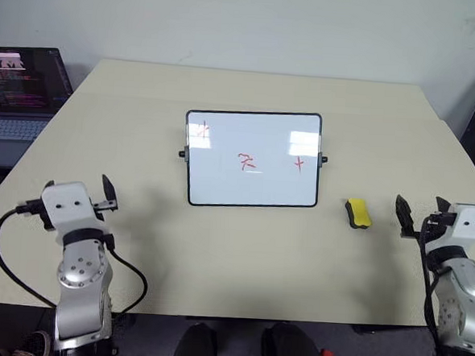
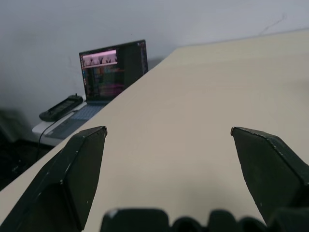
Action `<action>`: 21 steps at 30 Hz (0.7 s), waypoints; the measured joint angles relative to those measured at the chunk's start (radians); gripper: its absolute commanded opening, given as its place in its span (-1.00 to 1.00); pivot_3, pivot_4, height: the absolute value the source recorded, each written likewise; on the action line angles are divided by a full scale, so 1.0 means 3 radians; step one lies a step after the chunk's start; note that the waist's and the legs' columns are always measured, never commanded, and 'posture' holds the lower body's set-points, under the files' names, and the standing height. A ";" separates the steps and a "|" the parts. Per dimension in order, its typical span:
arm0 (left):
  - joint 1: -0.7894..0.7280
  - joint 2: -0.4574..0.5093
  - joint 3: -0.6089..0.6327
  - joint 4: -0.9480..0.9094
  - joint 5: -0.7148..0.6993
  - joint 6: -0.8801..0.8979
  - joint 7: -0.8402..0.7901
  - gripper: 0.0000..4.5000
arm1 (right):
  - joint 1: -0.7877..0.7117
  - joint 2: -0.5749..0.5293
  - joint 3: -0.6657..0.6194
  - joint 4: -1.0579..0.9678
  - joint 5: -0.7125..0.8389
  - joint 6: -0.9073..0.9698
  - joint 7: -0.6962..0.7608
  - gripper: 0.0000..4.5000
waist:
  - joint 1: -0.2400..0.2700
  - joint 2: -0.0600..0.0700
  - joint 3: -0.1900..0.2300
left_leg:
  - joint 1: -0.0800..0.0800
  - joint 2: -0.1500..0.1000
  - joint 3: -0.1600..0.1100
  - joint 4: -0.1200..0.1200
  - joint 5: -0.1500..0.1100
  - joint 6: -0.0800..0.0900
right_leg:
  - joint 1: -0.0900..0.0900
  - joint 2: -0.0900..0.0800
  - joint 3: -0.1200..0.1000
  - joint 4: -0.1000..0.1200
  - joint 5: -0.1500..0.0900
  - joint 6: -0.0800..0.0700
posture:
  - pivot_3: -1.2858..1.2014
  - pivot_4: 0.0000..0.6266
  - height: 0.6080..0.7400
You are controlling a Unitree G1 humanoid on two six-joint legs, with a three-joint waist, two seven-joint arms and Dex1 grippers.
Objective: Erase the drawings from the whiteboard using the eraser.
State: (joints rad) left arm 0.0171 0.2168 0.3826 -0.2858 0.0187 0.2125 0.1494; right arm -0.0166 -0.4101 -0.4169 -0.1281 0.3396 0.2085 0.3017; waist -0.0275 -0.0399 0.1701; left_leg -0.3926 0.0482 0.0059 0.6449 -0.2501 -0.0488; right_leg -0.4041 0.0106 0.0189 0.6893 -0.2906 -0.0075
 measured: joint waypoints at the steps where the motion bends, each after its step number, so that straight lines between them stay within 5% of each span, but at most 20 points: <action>1: -0.0003 -0.0005 -0.0001 0.0001 0.0001 -0.0007 0.0005 1.00 | -0.0001 -0.0013 -0.0005 -0.0029 0.0006 0.0021 -0.0004 0.99 | 0.0000 0.0000 0.0000 | 0.0001 -0.0001 0.0000 0.0000 0.0000 0.0000 | 0.0000 0.0000 0.0000 0.0000 -0.0001 0.0002 | 0.03 -0.52 1.00; 12: -0.0063 0.0064 0.0105 0.0067 -0.0222 -0.0021 -0.0153 1.00 | 0.0168 -0.0048 0.0002 -0.0555 0.0079 0.0373 -0.0064 0.99 | -0.0009 0.0002 0.0000 | 0.0006 -0.0002 -0.0001 -0.0001 0.0000 0.0000 | 0.0002 0.0006 0.0002 0.0003 -0.0006 0.0013 | 0.03 -0.52 1.00; 21: -0.0447 0.1148 0.0271 0.0063 -0.1288 0.0420 -0.1581 1.00 | 0.0162 -0.0008 0.0135 -0.0945 0.0307 0.0813 -0.0087 0.99 | 0.0014 0.0004 0.0001 | 0.0003 -0.0002 0.0001 0.0001 0.0001 -0.0001 | 0.0002 0.0005 -0.0002 0.0003 -0.0007 0.0013 | 0.03 -0.52 1.00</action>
State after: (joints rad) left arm -0.1170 0.5611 0.4638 -0.2670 -0.3676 0.3385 -0.3251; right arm 0.0320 -0.4125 -0.3765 -0.4118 0.4317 0.4526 0.2757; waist -0.0234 -0.0388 0.1704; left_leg -0.3918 0.0475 0.0060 0.6451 -0.2498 -0.0490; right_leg -0.4037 0.0120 0.0184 0.6902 -0.2926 -0.0036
